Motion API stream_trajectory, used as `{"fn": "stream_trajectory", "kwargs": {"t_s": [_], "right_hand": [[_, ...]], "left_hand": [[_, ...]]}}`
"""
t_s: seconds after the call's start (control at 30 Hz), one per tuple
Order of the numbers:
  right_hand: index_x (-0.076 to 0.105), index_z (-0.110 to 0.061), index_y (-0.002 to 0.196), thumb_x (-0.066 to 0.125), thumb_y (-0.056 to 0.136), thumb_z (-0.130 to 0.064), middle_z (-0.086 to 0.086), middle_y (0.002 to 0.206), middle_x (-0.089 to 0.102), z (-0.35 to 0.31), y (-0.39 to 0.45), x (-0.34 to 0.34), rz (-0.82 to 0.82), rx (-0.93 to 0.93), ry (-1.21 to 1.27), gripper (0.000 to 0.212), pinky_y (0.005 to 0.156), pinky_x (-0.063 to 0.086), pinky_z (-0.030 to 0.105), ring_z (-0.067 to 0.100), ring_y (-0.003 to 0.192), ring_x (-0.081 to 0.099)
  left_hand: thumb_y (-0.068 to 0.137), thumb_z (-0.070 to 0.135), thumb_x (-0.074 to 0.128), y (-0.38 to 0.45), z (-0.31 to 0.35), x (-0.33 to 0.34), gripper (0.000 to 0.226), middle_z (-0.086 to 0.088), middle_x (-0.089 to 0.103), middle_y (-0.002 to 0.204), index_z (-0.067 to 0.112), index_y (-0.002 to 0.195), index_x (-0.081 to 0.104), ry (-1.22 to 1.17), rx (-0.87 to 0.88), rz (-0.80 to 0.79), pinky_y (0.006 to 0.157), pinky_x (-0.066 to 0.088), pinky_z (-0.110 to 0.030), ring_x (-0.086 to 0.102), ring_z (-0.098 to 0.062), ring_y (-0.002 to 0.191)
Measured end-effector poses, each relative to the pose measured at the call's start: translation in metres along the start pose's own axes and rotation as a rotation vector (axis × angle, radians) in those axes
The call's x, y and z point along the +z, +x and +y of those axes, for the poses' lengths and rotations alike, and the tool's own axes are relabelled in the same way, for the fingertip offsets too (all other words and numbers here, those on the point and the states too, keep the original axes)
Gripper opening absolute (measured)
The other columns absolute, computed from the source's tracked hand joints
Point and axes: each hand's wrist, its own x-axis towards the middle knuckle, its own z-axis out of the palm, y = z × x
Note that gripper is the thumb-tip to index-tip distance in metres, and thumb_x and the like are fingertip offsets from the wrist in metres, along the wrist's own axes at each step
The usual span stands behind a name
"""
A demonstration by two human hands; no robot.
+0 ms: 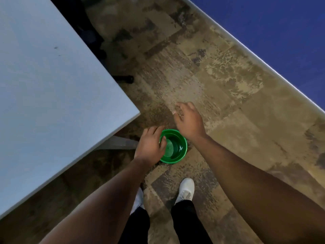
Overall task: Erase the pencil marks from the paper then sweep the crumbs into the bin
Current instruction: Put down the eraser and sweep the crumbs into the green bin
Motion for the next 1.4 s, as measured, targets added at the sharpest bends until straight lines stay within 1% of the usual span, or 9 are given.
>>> {"fn": "stream_trajectory", "kwargs": {"t_s": [0.27,0.6,0.83,0.93,1.0,1.1,1.2,1.33,1.4], "right_hand": [[0.051,-0.013,0.137,0.053,0.096,-0.032,0.010,0.125,0.053,0.122,-0.009,0.088,-0.040,0.100,-0.102,0.045,0.096,0.046,0.034,0.026,0.117,0.051],[0.042,-0.012,0.141,0.057,0.095,-0.031,0.012,0.132,0.050,0.247,-0.027,0.209,-0.188,0.257,-0.210,0.052,0.100,0.045,0.040,0.031,0.121,0.050],[0.028,-0.009,0.149,0.061,0.093,-0.030,0.017,0.139,0.045,0.287,-0.034,0.264,-0.256,0.554,-0.159,0.067,0.097,0.047,0.041,0.035,0.120,0.053],[0.035,-0.010,0.145,0.062,0.092,-0.016,0.013,0.119,0.059,0.298,-0.040,0.277,-0.218,0.642,-0.069,0.059,0.078,0.048,0.028,0.028,0.101,0.058],[0.043,-0.014,0.139,0.058,0.090,-0.005,0.006,0.105,0.062,0.303,-0.045,0.281,-0.190,0.693,-0.006,0.052,0.061,0.039,0.019,0.021,0.084,0.054],[0.049,-0.015,0.132,0.055,0.087,0.001,0.003,0.091,0.059,0.306,-0.049,0.273,-0.156,0.718,0.019,0.047,0.059,0.039,0.022,0.022,0.081,0.057],[0.052,-0.013,0.127,0.053,0.088,-0.001,0.005,0.087,0.060,0.300,-0.051,0.253,-0.129,0.686,0.015,0.040,0.062,0.043,0.026,0.025,0.079,0.059],[0.054,-0.014,0.123,0.052,0.090,-0.005,0.008,0.088,0.064,0.275,-0.053,0.210,-0.034,0.627,0.066,0.035,0.059,0.043,0.025,0.023,0.069,0.056],[0.056,-0.013,0.121,0.052,0.090,-0.006,0.008,0.087,0.064,0.259,-0.049,0.184,0.013,0.595,0.089,0.032,0.060,0.042,0.025,0.023,0.069,0.057]], "left_hand": [[0.102,0.022,0.054,0.040,-0.047,0.123,0.053,-0.016,0.044,0.155,0.008,0.152,0.043,-0.117,-0.397,-0.109,0.117,0.029,-0.035,0.039,-0.031,0.144],[0.097,0.013,0.057,0.069,-0.131,0.258,0.036,-0.018,0.055,0.134,0.006,0.133,0.057,-0.207,-0.660,-0.110,0.107,0.040,-0.041,0.053,-0.037,0.125],[0.095,0.019,0.056,0.077,-0.177,0.310,0.049,-0.018,0.058,0.138,0.009,0.142,0.047,-0.333,-0.829,-0.163,0.107,0.046,-0.048,0.056,-0.042,0.123],[0.083,0.039,0.056,0.078,-0.217,0.352,0.055,-0.013,0.068,0.123,0.020,0.134,0.055,-0.325,-0.847,-0.174,0.102,0.051,-0.049,0.063,-0.037,0.110],[0.085,0.042,0.056,0.074,-0.204,0.342,0.051,-0.009,0.069,0.121,0.024,0.133,0.057,-0.317,-0.838,-0.181,0.101,0.052,-0.047,0.063,-0.033,0.107],[0.102,0.012,0.055,0.068,-0.166,0.309,0.032,-0.008,0.061,0.117,0.008,0.134,0.054,-0.406,-0.827,-0.170,0.087,0.044,-0.028,0.057,-0.027,0.106],[0.098,-0.001,0.050,0.068,-0.156,0.294,0.041,-0.019,0.062,0.128,0.002,0.138,0.050,-0.385,-0.808,-0.166,0.092,0.046,-0.036,0.060,-0.036,0.116],[0.102,-0.009,0.042,0.065,-0.121,0.258,0.033,-0.015,0.060,0.118,-0.005,0.133,0.051,-0.466,-0.779,-0.138,0.095,0.042,-0.032,0.054,-0.024,0.103],[0.101,-0.004,0.046,0.063,-0.100,0.234,0.034,-0.018,0.063,0.126,-0.002,0.134,0.054,-0.488,-0.772,-0.088,0.102,0.044,-0.037,0.058,-0.026,0.113]]}}
